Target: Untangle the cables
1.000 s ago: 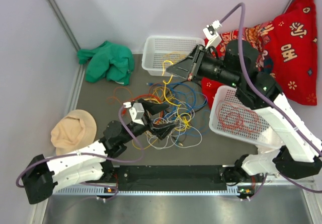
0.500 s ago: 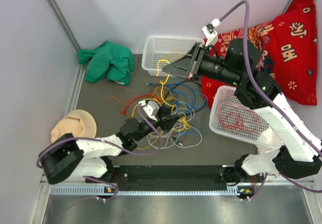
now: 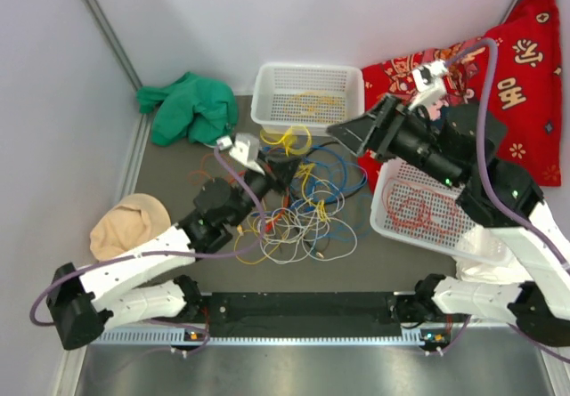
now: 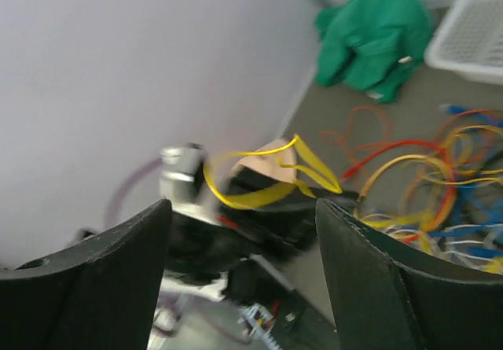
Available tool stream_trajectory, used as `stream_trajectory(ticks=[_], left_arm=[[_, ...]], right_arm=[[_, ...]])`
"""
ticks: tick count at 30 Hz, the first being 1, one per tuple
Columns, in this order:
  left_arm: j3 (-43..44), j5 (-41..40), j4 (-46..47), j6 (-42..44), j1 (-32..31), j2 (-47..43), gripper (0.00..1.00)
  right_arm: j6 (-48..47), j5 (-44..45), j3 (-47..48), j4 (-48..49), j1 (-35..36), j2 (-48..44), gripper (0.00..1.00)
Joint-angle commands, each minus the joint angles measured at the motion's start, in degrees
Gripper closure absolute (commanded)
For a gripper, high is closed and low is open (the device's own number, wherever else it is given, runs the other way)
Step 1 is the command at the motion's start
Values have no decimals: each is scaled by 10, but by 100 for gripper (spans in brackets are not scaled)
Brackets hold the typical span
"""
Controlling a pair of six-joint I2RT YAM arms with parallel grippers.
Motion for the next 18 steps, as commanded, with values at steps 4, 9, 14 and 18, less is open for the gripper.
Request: stream_trajectory(ticks=[4, 9, 14, 18], left_arm=[[249, -43, -307, -98, 56, 49, 100], [370, 30, -343, -171, 126, 117, 100], [483, 59, -341, -198, 165, 177, 100], [548, 54, -334, -194, 188, 229, 100]], right_arm=[[-77, 237, -149, 2, 4, -140, 26], [-87, 268, -182, -18, 5, -174, 26], [-91, 276, -259, -18, 5, -216, 27], [-76, 261, -308, -11, 5, -235, 28]])
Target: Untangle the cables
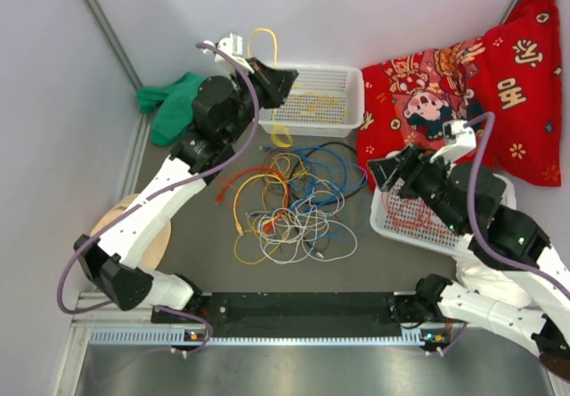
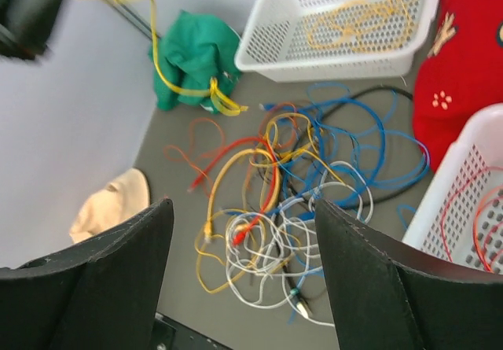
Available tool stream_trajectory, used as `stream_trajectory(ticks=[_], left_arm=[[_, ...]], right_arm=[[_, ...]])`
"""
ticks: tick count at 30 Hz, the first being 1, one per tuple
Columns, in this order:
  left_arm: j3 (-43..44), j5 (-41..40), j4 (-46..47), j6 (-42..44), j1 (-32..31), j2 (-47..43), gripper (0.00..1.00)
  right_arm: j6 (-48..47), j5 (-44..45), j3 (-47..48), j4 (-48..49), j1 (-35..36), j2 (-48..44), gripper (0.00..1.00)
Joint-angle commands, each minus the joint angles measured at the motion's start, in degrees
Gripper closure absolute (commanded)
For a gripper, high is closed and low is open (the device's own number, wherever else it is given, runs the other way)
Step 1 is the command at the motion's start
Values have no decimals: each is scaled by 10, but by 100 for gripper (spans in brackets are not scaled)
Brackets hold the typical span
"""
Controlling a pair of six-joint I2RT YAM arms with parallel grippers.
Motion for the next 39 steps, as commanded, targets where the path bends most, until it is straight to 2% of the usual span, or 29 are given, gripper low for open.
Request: stream_trajectory(ticks=[1, 5, 14, 25, 32, 36, 39], left_arm=[[95, 17, 12, -17, 24, 55, 100], [142, 33, 17, -35, 72, 118, 100], [225, 87, 55, -69, 147, 264, 100], [340, 144, 130, -119, 192, 451, 100], [318, 163, 178, -122, 192, 459, 100], [289, 155, 174, -118, 192, 395, 100], [262, 151, 151, -119, 191, 325, 100]], right_arm=[[5, 1, -44, 13, 4, -17, 28], [-2, -13, -46, 5, 4, -20, 29], [-52, 43, -31, -15, 5, -23, 29], [-92, 65, -68, 20, 5, 7, 29], [-104, 64, -93, 42, 4, 36, 29], [-105, 56, -101, 52, 4, 44, 28], [-105, 29, -119, 84, 4, 43, 20]])
